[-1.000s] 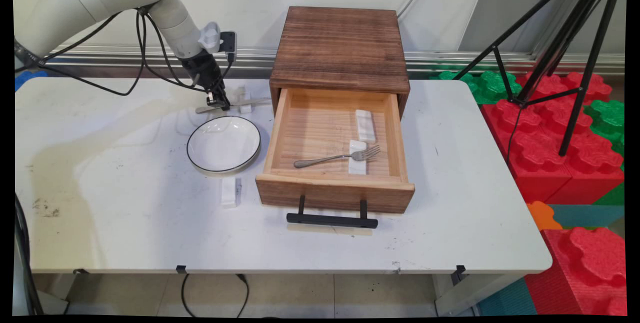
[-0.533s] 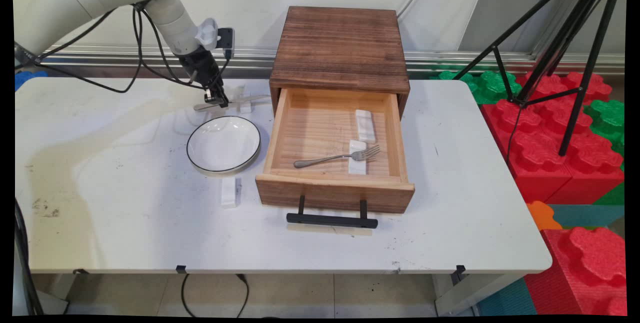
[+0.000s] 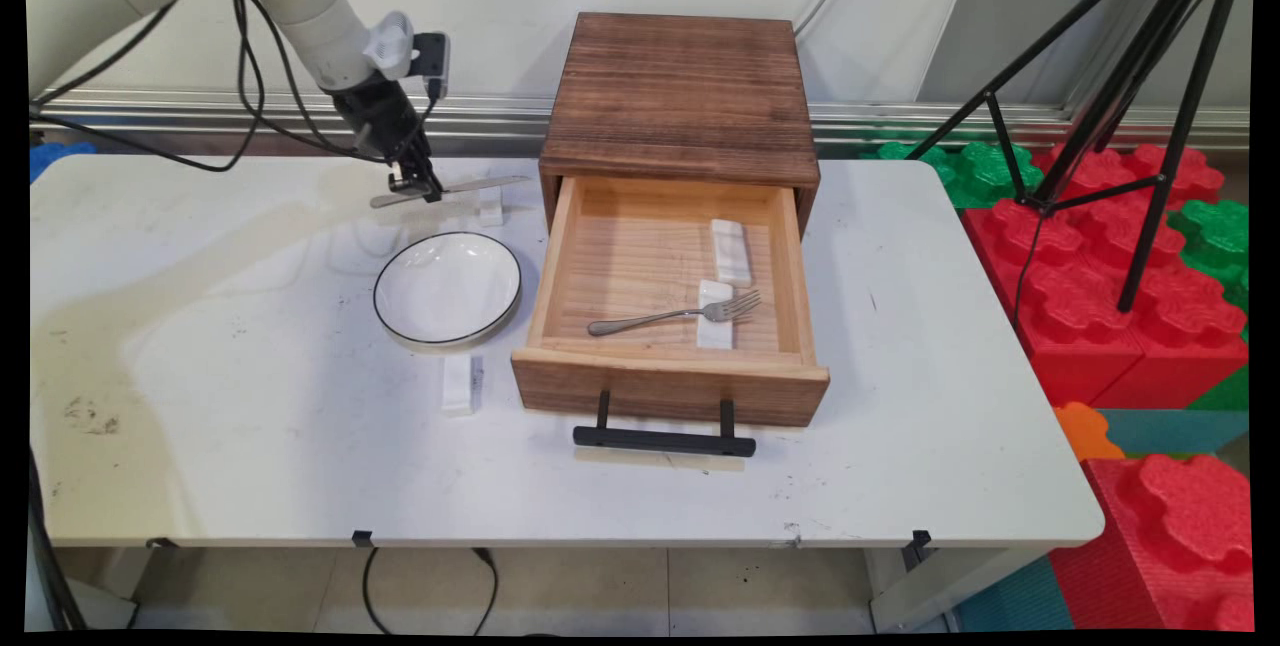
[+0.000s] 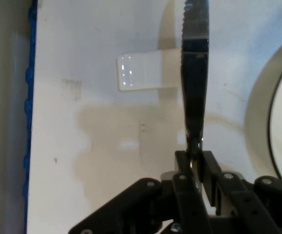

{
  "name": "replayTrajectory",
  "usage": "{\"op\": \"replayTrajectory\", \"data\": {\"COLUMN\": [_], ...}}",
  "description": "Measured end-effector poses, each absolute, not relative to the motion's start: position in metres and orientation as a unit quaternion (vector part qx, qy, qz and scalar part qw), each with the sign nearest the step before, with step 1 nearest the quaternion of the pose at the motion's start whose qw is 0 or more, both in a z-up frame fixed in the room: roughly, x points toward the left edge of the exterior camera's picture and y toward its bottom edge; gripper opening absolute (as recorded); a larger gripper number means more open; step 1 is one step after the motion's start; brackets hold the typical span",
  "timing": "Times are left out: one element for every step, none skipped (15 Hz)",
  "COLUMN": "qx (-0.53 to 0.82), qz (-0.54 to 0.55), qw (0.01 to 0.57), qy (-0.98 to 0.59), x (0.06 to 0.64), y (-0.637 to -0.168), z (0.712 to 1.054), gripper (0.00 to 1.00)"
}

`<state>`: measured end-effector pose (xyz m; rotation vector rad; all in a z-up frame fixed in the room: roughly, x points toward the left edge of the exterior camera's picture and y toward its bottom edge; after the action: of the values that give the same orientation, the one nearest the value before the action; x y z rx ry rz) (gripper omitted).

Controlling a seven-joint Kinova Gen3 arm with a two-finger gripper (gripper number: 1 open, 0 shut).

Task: Place the picked object into the drawer

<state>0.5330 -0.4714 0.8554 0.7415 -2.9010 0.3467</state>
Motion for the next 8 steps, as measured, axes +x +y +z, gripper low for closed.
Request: {"op": "replayTrajectory", "data": {"qx": [0.245,0.244,0.243,0.242,0.242,0.242,0.242,0.241], "qz": [0.116,0.117,0.118,0.119,0.119,0.121,0.122,0.123], "qw": [0.066,0.068,0.069,0.071,0.073,0.077,0.081,0.085], "qy": [-0.960,-0.960,-0.960,-0.960,-0.960,-0.960,-0.959,-0.959], "x": [0.533,0.532,0.531,0.530,0.529,0.526,0.524,0.521], "y": [-0.464,-0.459,-0.456,-0.451,-0.448,-0.441,-0.436,-0.432], "z": [0.864,0.870,0.874,0.880,0.884,0.892,0.899,0.905], "gripper": [0.00,0.00,0.00,0.00,0.00,0.00,0.00,0.00]}}
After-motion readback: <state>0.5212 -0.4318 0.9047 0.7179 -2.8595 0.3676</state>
